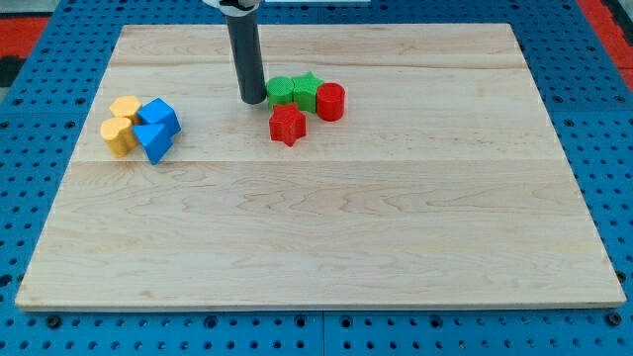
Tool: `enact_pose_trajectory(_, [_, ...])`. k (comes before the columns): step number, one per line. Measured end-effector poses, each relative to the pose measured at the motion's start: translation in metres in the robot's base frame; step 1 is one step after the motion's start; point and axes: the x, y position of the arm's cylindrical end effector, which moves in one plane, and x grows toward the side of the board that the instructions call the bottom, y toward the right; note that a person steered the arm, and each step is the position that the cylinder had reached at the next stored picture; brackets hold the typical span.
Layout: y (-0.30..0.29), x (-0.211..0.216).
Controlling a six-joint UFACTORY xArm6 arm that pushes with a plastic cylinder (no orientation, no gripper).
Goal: Push the green circle along with the green star and red circle towards the center
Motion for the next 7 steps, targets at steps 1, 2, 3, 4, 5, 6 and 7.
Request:
enact_pose_trajectory(1, [0.013,-0.005])
enact_pose_trajectory(2, [0.029,-0.007])
enact_pose_trajectory(3, [0.044,-0.007])
enact_pose_trajectory(4, [0.053,-0.007])
enact_pose_trajectory(5, [0.059,-0.007])
enact_pose_trajectory(6, [0.059,-0.007])
enact_pose_trajectory(7, [0.031,0.000])
